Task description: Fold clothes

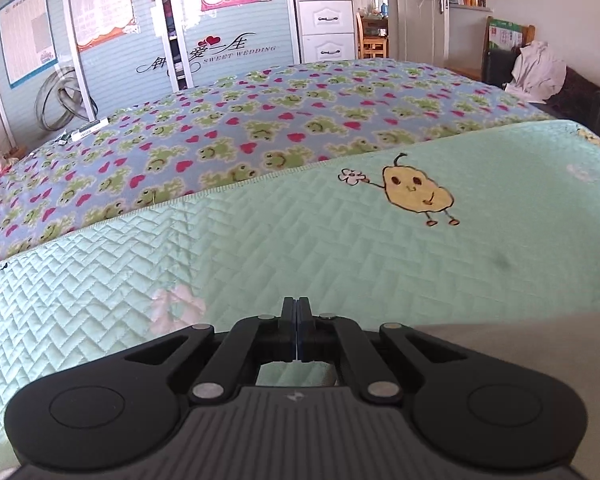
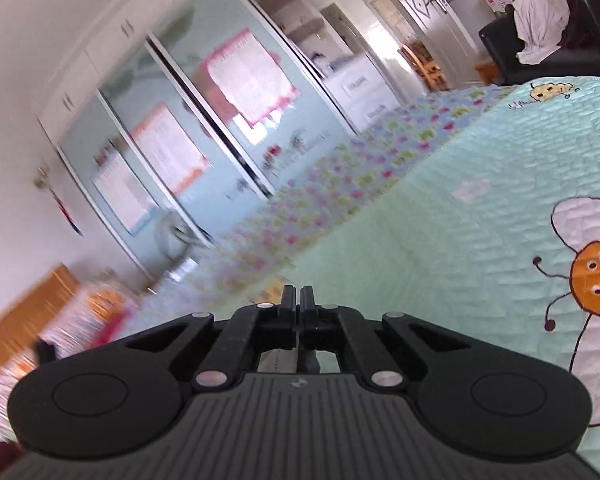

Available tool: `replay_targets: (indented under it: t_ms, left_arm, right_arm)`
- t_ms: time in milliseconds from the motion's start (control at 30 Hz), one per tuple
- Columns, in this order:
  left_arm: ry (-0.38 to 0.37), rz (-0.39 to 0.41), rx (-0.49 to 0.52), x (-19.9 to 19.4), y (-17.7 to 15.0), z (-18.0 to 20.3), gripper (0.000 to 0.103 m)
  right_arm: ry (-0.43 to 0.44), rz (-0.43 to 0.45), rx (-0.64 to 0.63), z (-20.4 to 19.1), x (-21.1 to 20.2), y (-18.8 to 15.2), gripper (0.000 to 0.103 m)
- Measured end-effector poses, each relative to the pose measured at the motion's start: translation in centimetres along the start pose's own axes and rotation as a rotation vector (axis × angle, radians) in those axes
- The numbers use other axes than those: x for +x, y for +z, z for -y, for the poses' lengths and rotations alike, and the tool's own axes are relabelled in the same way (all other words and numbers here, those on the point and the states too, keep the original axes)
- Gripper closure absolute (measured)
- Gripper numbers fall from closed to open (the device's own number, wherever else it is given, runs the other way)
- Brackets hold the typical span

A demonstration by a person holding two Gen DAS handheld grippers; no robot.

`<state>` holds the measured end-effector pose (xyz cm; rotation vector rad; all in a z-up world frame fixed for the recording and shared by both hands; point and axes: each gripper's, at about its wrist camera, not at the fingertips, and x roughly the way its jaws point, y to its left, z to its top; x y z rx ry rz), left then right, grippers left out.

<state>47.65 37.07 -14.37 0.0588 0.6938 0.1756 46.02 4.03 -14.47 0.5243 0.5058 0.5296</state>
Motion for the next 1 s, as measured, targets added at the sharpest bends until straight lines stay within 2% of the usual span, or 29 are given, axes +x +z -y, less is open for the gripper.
replay_targets:
  t_ms: [100,167,233,267,333,400,467,600,667,700,733,833,867,933,1000]
  left_arm:
    - [0.011,-0.006,-0.051,0.8,-0.6,-0.7,0.103]
    - [-0.034,-0.009,-0.094,0.7,-0.9,-1.4,0.102]
    - [-0.112,-0.016,-0.169,0.5,-1.0,-2.2,0.097]
    - [-0.153,-0.020,-0.210,0.3,-1.1,-2.6,0.091]
    - [-0.172,-0.036,-0.213,0.5,-1.0,-2.3,0.057]
    - [-0.177,-0.053,-0.198,0.7,-0.8,-1.8,0.051]
    - [-0.181,-0.071,-0.184,0.9,-0.7,-1.3,0.049]
    - [-0.167,-0.108,-0.113,1.5,-1.2,0.2,0.050]
    - [-0.160,-0.086,-0.071,1.3,-1.6,0.7,0.070]
    - [-0.166,-0.081,-0.068,1.3,-1.7,0.8,0.097]
    - [-0.161,-0.075,-0.072,1.3,-1.6,0.9,0.098]
    - [-0.071,0.007,-0.038,0.3,-0.8,1.3,0.099]
    - [-0.041,0.040,-0.036,0.0,-0.4,1.3,0.099]
    - [-0.003,0.069,-0.047,-0.1,0.4,0.8,0.099]
    - [0.018,0.072,-0.053,0.3,0.9,0.4,0.099]
  right_arm:
    - [-0.062,-0.091,-0.045,-0.2,3.1,-1.7,0.103]
    - [-0.099,-0.154,-0.076,-0.4,5.1,-2.8,0.102]
    - [-0.117,-0.146,-0.069,-0.4,5.1,-2.8,0.097]
    - [-0.119,-0.137,-0.047,-0.1,4.9,-2.7,0.097]
    - [-0.113,-0.131,0.007,0.8,4.5,-2.5,0.096]
    - [-0.106,-0.136,0.043,1.4,4.5,-2.4,0.091]
    - [-0.102,-0.147,0.058,1.7,4.5,-2.5,0.087]
    - [-0.108,-0.188,0.013,1.0,5.0,-2.8,0.086]
    - [-0.111,-0.208,-0.010,0.7,5.3,-3.0,0.085]
    - [-0.113,-0.219,-0.021,0.6,5.4,-3.1,0.084]
    - [-0.114,-0.229,-0.033,0.4,5.5,-3.1,0.084]
    - [-0.109,-0.255,-0.082,-0.3,5.8,-3.5,0.088]
    - [-0.097,-0.245,-0.108,-0.8,5.8,-3.6,0.103]
    - [-0.077,-0.211,-0.146,-1.7,5.6,-3.9,0.103]
    - [-0.107,-0.167,-0.192,-2.2,5.5,-3.9,0.103]
